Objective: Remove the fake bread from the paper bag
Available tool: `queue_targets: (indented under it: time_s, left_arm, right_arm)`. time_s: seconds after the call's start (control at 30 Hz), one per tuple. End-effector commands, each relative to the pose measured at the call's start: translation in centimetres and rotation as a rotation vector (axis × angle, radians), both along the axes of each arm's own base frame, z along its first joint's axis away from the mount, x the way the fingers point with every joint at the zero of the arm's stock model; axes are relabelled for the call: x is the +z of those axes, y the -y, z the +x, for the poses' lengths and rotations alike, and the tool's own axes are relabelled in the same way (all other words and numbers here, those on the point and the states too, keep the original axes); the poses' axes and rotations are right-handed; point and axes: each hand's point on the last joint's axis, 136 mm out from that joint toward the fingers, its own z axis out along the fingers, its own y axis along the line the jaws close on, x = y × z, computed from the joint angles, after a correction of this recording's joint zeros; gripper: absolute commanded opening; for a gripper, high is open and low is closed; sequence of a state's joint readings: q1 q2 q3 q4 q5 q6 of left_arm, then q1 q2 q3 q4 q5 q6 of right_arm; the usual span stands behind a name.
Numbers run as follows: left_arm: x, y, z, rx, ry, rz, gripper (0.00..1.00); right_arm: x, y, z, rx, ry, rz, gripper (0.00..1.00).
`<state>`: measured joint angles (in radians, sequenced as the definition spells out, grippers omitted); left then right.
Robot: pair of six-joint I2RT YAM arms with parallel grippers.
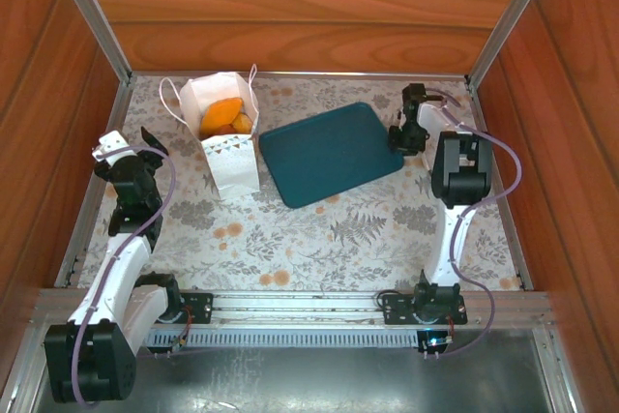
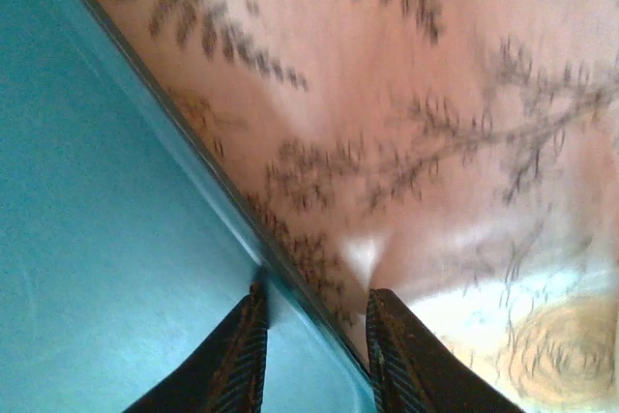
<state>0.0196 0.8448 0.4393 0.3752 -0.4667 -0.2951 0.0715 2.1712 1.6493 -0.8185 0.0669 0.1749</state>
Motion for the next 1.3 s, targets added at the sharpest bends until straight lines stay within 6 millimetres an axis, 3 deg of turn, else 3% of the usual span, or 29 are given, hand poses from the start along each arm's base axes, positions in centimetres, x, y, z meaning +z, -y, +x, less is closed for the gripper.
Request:
queue_targets:
  time_s: [0.0, 0.17, 0.53, 0.8, 1.27]
  left_arm:
    - [1.2, -0.5, -0.4, 0.031, 0.034, -0.014, 1.0]
    - [1.5, -0.4, -0.2, 0.022, 0.042, -0.025, 1.0]
    - [1.3, 0.0, 0.4, 0.003, 0.037, -0.065, 1.0]
    - [1.4, 0.0, 0.5, 0.0, 0.031, -0.071, 1.0]
    - [1.2, -0.1, 0.5, 0.004, -0.002, -0.051, 1.0]
  right_arm:
    - [-1.4, -0.3, -3.4, -0.034, -0.092, -0.014, 0.32]
    - [-1.6, -0.7, -5.5, -0.036, -0.124, -0.034, 0.3]
    - [-1.8, 0.3, -10.5, -0.159, -0.175, -0.091, 0.29]
    - [-2.3, 0.4, -13.1, -0.21, -0.217, -0.096, 0.27]
    - [-2.3, -1.4, -17.3, -0.224, -0.271, -0.069, 0.3]
